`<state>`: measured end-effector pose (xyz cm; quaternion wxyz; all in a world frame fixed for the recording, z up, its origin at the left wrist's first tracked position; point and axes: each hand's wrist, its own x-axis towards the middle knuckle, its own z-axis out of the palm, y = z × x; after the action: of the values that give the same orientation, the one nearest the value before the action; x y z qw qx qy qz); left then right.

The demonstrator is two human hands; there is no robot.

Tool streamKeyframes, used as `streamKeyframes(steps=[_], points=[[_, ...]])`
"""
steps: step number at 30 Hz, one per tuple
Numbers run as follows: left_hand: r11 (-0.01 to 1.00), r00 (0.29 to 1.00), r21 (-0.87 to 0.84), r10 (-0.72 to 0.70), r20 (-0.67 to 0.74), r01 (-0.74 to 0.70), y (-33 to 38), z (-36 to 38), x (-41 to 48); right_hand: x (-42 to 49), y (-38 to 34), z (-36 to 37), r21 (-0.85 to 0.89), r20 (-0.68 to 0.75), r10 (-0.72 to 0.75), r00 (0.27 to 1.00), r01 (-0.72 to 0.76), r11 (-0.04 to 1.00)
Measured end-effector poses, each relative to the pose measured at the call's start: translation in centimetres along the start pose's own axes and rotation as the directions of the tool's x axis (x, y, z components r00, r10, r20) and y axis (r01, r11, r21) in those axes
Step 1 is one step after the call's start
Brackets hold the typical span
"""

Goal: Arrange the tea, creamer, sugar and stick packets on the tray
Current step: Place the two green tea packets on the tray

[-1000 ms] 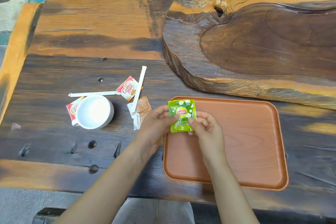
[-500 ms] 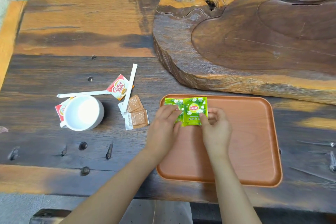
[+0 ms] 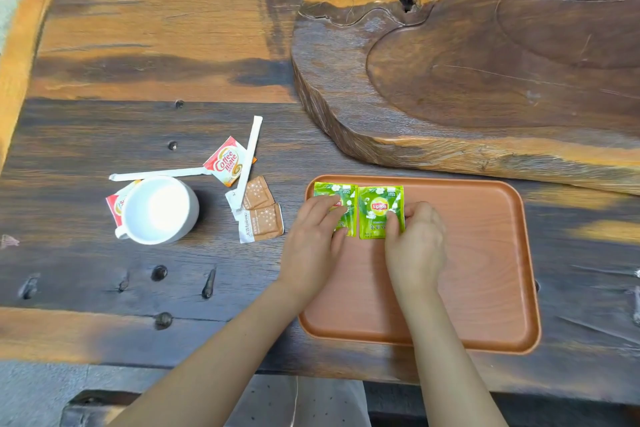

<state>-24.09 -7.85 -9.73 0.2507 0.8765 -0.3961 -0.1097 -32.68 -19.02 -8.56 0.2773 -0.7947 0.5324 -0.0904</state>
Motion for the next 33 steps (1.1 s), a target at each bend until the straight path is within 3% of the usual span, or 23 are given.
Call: streamKeyframes(steps=[14,17,19,21,33], points=[[1.000,1.000,0.009,0.014,-0.022,-0.014,-0.1,0.3,0.0,-0.1,-0.5,0.6,-0.040,-0.058,0.020,0.998,-0.023,0.999],[1.000,1.000,0.016,0.013,-0.025,-0.012,0.0,0.2,0.0,-0.1,-0.1,0.5,0.010,-0.082,-0.171,0.982,0.172,0.985],[1.000,1.000,0.017,0.014,-0.024,-0.014,0.0,0.2,0.0,-0.2,0.5,0.6,0.063,0.027,-0.351,0.936,0.349,0.935],[1.000,1.000,0.019,0.015,-0.023,-0.015,0.0,0.2,0.0,-0.2,1.1,0.8,0.069,0.149,-0.442,0.884,0.437,0.897],[0.995,0.998,0.085,0.062,-0.003,-0.061,-0.1,0.1,0.0,0.2,1.7,1.1,0.010,0.217,-0.468,0.857,0.477,0.879]])
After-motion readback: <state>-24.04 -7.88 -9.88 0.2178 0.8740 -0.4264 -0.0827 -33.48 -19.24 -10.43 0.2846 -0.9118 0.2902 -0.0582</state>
